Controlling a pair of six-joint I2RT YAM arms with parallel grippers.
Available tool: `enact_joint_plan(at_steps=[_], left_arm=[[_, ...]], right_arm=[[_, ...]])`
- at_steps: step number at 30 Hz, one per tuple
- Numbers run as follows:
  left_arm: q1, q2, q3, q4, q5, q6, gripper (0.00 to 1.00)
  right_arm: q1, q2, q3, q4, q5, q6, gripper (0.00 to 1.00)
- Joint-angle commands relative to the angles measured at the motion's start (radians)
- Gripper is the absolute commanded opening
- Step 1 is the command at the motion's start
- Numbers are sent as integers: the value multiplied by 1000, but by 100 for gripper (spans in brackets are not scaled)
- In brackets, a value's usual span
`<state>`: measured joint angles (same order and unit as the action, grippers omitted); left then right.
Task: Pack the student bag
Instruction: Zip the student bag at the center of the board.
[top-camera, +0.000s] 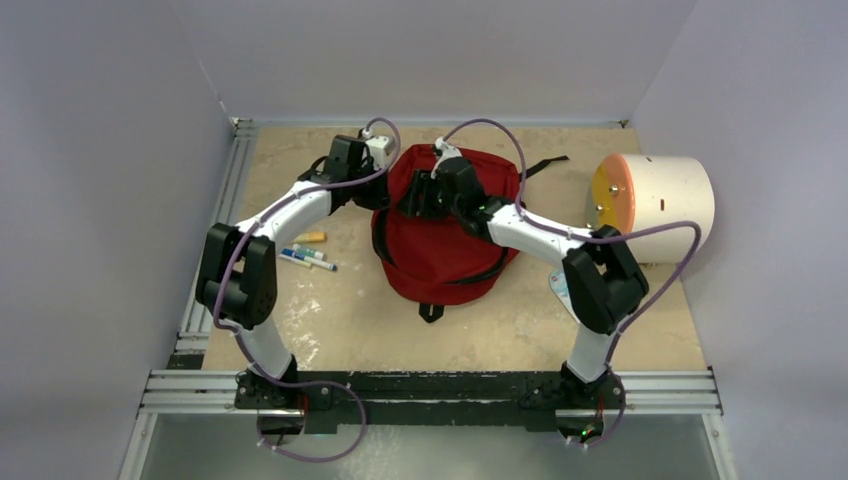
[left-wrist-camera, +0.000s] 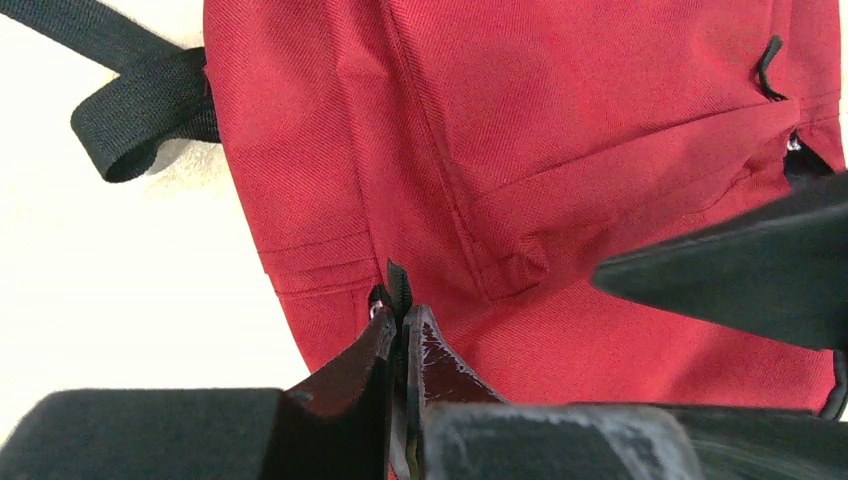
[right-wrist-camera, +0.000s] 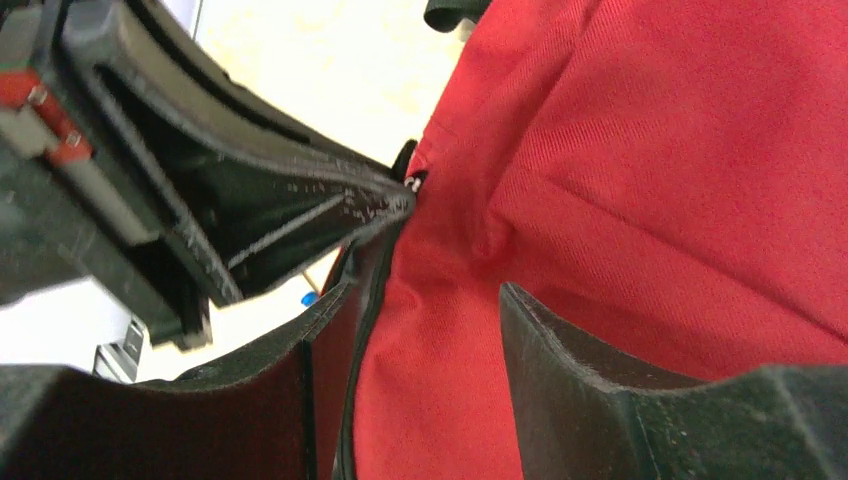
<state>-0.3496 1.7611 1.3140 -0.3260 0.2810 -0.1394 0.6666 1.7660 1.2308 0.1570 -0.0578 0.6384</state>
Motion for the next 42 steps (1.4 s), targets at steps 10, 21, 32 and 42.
enact_joint_plan(at_steps=[10, 21, 32, 42], left_arm=[[-5, -101, -71, 54, -31, -58, 0], [-5, -161, -113, 11, -56, -97, 0], [-29, -309, -231, -56, -29, -160, 0], [-183, -410, -298, -95, -64, -242, 0]], right_arm=[[-1, 168, 229, -87, 96, 41, 52], [-1, 271, 273, -64, 92, 98, 36], [-12, 296, 291, -44, 97, 109, 36], [-24, 315, 289, -34, 79, 114, 36]])
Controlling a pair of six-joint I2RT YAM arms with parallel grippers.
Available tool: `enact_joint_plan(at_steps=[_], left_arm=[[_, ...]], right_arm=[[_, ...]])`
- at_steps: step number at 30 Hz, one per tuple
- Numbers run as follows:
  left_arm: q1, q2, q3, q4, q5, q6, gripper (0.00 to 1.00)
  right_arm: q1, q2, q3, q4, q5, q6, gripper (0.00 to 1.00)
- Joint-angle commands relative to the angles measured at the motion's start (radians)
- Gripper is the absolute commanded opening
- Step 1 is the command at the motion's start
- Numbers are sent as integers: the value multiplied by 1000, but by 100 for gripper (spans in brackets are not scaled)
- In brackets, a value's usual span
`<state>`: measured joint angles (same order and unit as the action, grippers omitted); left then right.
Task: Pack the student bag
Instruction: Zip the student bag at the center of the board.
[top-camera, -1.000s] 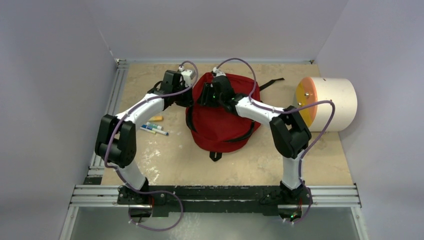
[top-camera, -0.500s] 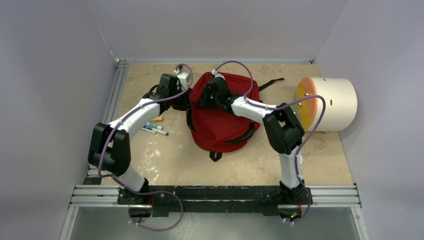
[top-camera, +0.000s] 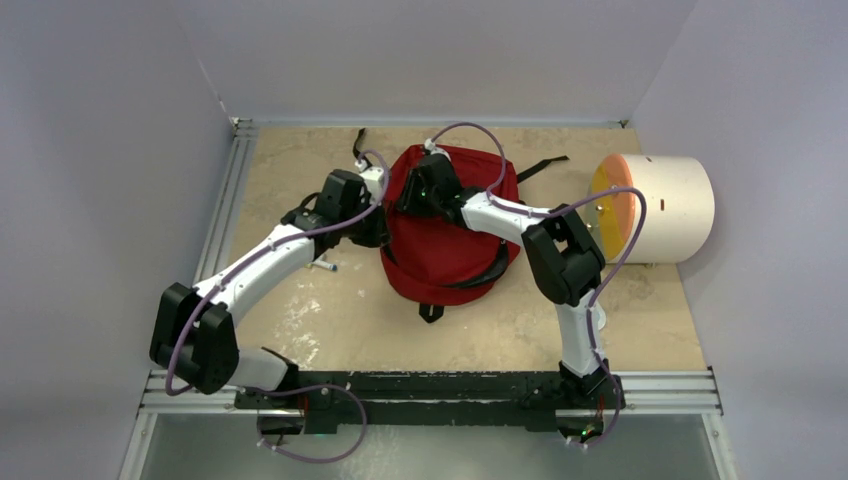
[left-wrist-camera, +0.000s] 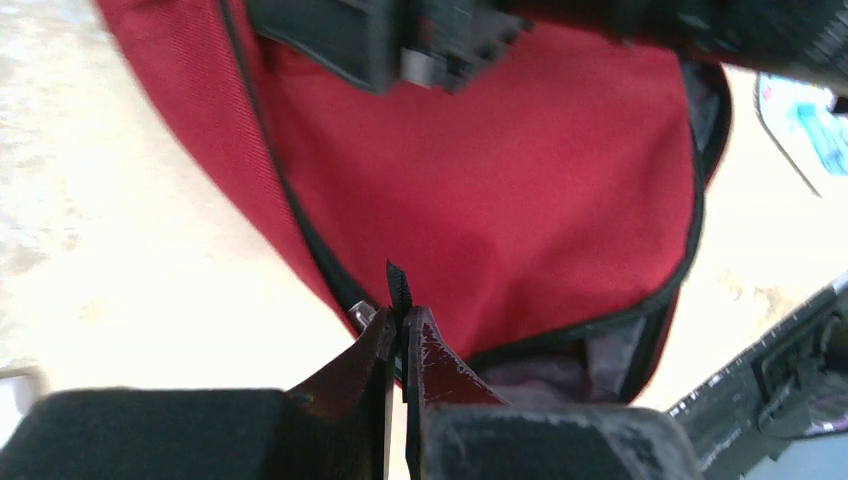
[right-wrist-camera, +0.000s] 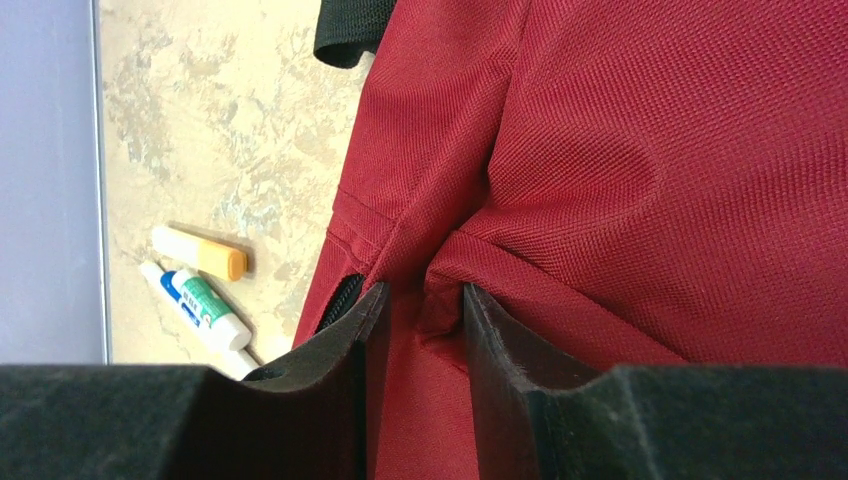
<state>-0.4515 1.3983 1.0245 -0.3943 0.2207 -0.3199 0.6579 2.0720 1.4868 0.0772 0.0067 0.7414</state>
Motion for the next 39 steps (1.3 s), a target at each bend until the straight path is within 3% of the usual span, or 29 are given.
enact_joint_plan(at_steps=[1, 13, 22, 29, 36, 39], left_arm=[[-101, -48, -9, -29, -4, -74, 0], [-243, -124, -70, -30, -15, -210, 0], [-440, -40, -34, 25, -77, -294, 0], [-478, -36, -4, -17, -144, -299, 0], [-442, -111, 32, -91, -252, -301, 33], [-395, -135, 38, -85, -226, -293, 40]], right_arm=[[-18, 10, 33, 46, 13, 12, 36], [-30, 20, 22, 68, -5, 21, 36], [-31, 19, 14, 76, -5, 21, 36], [-32, -5, -8, 101, -25, 13, 36], [-32, -154, -99, 186, -53, -31, 37], [-32, -249, -151, 197, -50, -49, 39]])
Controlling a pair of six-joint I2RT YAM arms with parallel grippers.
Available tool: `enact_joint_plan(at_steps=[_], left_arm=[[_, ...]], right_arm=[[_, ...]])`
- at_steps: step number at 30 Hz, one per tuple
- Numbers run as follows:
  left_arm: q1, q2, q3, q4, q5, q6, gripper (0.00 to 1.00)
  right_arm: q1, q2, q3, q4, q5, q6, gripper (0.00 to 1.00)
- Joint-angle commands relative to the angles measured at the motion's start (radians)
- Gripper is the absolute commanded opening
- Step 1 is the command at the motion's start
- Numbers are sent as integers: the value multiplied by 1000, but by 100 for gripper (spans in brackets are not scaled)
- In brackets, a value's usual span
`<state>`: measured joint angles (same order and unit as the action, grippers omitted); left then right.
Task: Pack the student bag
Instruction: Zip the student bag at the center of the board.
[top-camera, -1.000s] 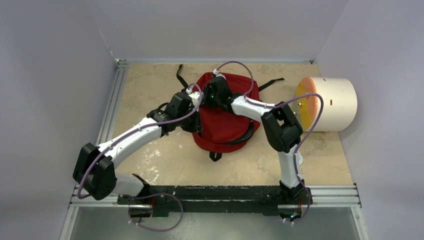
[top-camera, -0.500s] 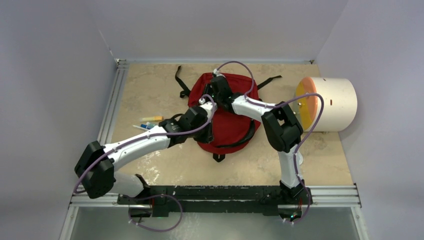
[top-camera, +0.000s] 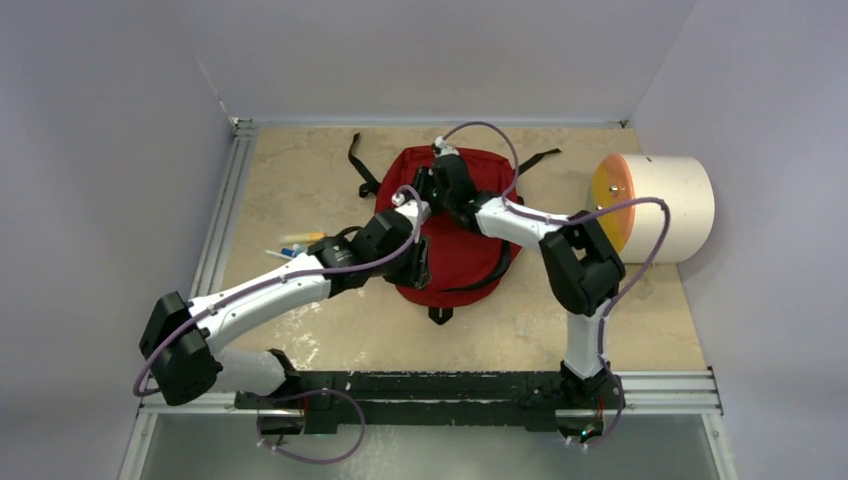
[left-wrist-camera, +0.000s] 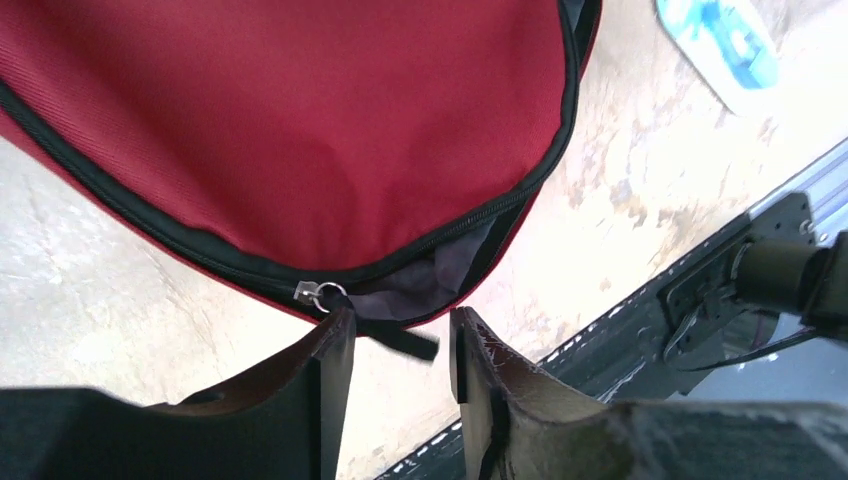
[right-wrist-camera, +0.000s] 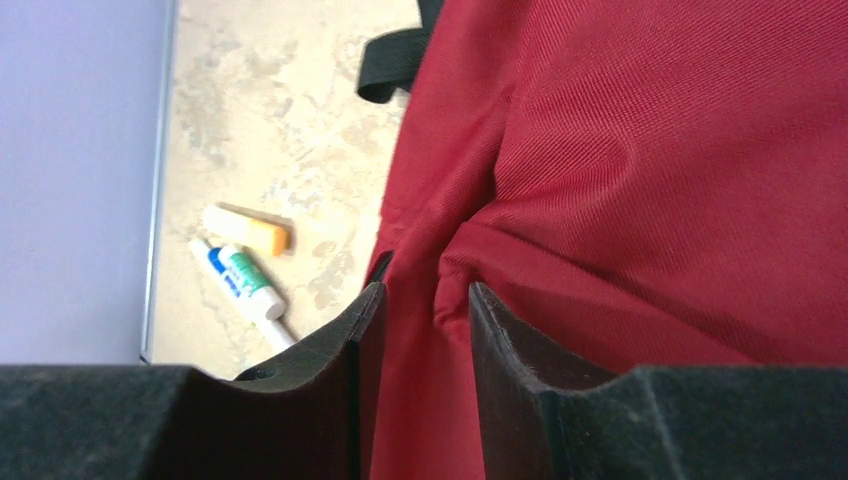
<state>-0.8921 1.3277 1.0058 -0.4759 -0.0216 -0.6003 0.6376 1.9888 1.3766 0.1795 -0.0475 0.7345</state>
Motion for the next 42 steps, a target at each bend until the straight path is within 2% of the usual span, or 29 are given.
enact_joint_plan(at_steps=[1, 6, 10, 16, 22, 28, 35, 42], left_arm=[[61, -72, 57, 1, 29, -9, 41], [160, -114, 43, 20, 90, 7, 44], [222, -127, 23, 23, 88, 13, 49], [254, -82, 22, 13, 48, -39, 56], [258, -51, -11, 26, -7, -148, 59], [259, -15, -42, 78, 41, -187, 59], [260, -16, -80, 96, 38, -188, 59], [259, -15, -102, 114, 54, -187, 57]], right_arm=[[-11, -196, -63, 99, 9, -47, 41], [-12, -362, -214, 93, 44, -53, 46], [-12, -480, -310, 30, 43, -46, 51], [-12, -598, -381, -132, -41, -69, 57], [-10, -757, -536, -123, -178, 63, 57], [-6, -802, -616, -125, -306, 132, 56], [18, -819, -667, -119, -303, 189, 55], [70, -831, -740, -1, -283, 358, 54]])
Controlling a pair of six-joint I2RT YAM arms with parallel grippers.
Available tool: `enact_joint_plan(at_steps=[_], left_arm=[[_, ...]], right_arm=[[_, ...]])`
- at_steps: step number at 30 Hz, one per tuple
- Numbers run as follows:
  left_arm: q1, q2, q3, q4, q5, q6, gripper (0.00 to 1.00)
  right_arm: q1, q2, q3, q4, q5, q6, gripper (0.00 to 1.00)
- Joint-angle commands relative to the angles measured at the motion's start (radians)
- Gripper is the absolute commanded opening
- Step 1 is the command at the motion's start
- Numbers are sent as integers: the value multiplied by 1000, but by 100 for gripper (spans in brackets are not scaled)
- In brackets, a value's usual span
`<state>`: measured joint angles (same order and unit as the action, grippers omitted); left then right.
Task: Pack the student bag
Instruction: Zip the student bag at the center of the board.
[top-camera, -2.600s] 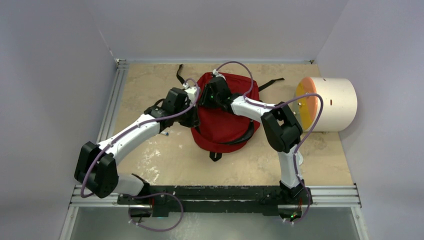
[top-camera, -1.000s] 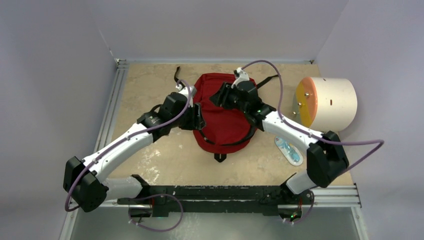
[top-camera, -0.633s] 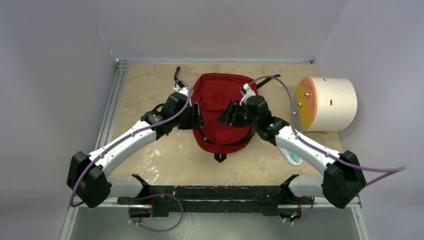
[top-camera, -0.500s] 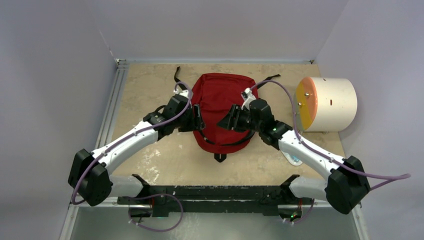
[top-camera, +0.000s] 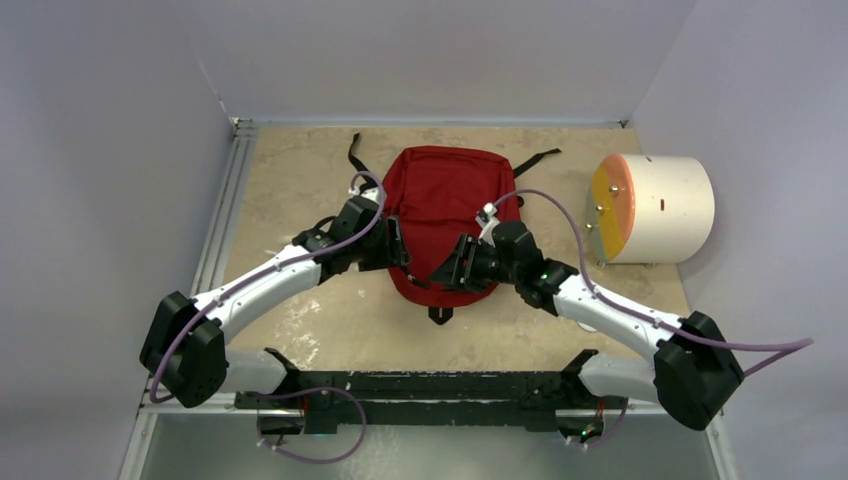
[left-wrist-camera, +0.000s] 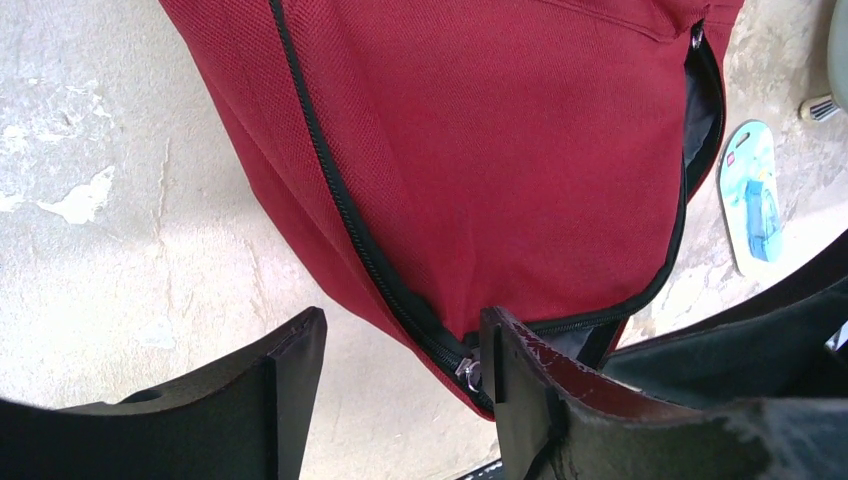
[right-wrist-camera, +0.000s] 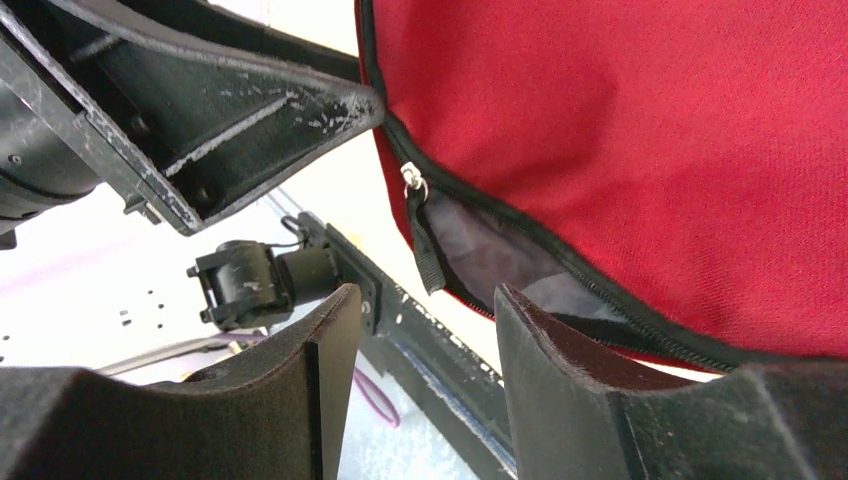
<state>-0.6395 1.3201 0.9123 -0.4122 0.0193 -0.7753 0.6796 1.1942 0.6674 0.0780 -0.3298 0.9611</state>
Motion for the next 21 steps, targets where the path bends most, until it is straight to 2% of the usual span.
enact_joint_plan(at_steps=[1, 10, 21], left_arm=[[7, -8, -10, 53, 13, -10, 57], [7, -13, -19, 58, 21, -14, 56], [7, -13, -24, 63, 29, -13, 55]], right_arm=[[33, -44, -42, 127, 6, 154, 54], [66, -58, -93, 215, 60, 318, 53], [90, -55, -108, 215, 140, 370, 52]])
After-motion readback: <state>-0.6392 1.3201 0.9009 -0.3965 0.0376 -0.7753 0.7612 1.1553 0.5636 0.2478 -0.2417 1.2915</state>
